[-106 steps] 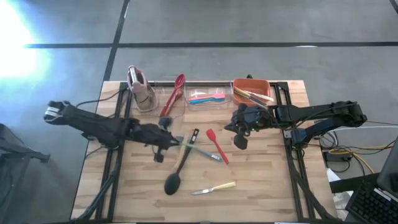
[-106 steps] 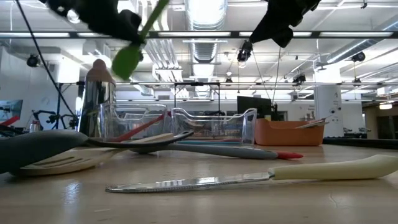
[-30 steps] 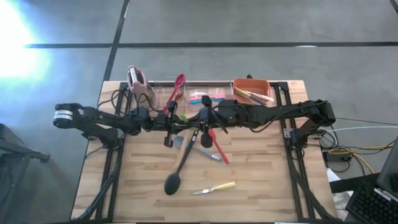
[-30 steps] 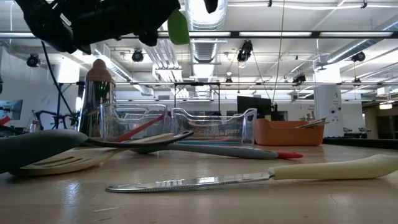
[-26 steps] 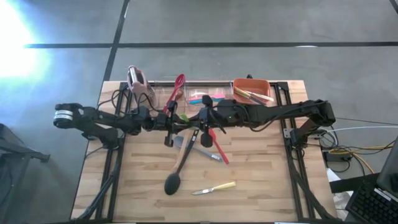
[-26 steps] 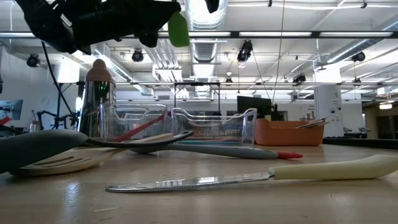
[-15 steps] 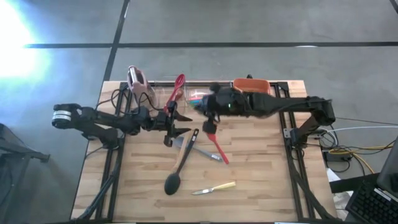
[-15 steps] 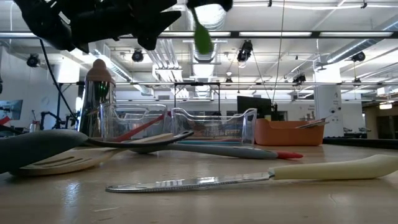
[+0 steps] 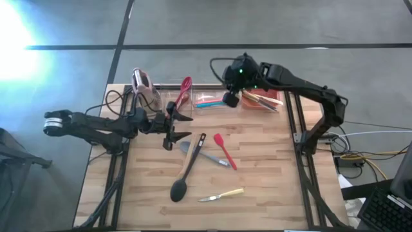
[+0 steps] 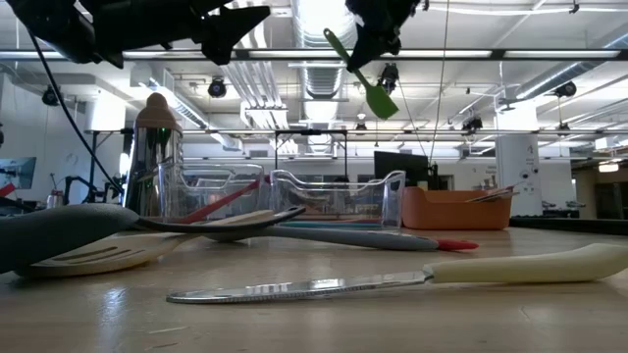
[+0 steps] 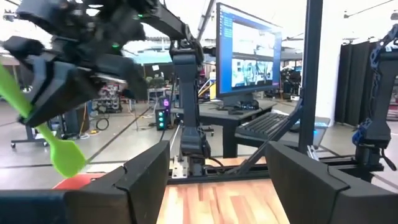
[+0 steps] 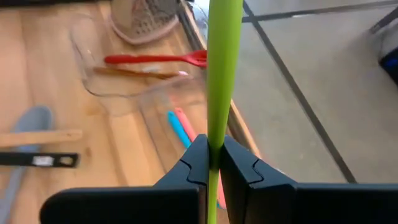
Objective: Pick & Place Kitchen Items
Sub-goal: Put the green spatula into the right transparent bin
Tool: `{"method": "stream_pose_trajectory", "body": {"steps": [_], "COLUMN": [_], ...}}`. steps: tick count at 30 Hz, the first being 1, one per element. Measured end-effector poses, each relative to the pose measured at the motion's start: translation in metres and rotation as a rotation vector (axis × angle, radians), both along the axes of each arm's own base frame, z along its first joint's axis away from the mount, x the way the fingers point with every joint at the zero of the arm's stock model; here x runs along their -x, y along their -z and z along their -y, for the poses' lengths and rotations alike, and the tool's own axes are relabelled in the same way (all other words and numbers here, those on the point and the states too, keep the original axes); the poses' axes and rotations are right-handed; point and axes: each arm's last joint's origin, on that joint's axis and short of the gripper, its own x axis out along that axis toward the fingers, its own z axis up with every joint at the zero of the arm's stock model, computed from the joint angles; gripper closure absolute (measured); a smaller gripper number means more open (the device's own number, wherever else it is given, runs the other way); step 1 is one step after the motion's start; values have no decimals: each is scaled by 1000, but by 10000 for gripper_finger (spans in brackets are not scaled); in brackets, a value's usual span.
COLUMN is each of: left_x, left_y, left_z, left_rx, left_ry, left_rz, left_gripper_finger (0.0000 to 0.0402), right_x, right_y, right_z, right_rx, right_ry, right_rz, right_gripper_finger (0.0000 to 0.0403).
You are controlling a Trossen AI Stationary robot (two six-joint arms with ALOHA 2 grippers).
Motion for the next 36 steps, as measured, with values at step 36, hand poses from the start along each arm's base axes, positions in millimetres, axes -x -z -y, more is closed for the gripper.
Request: {"method": "stream_pose_trajectory", "body": {"steps": [36], "left_x": [13], "left_y": [-4], "left_z": [-1], "left_rx": [-29], "left_ry": [-89], "left_rz": [-60], "left_gripper_finger": [138], "right_x": [-92], "right_y": [130], "right_z": [118], "right_rx": [-78], "right_ry": [-318], "right_rz": [-547], "right_gripper_finger": [394]}}
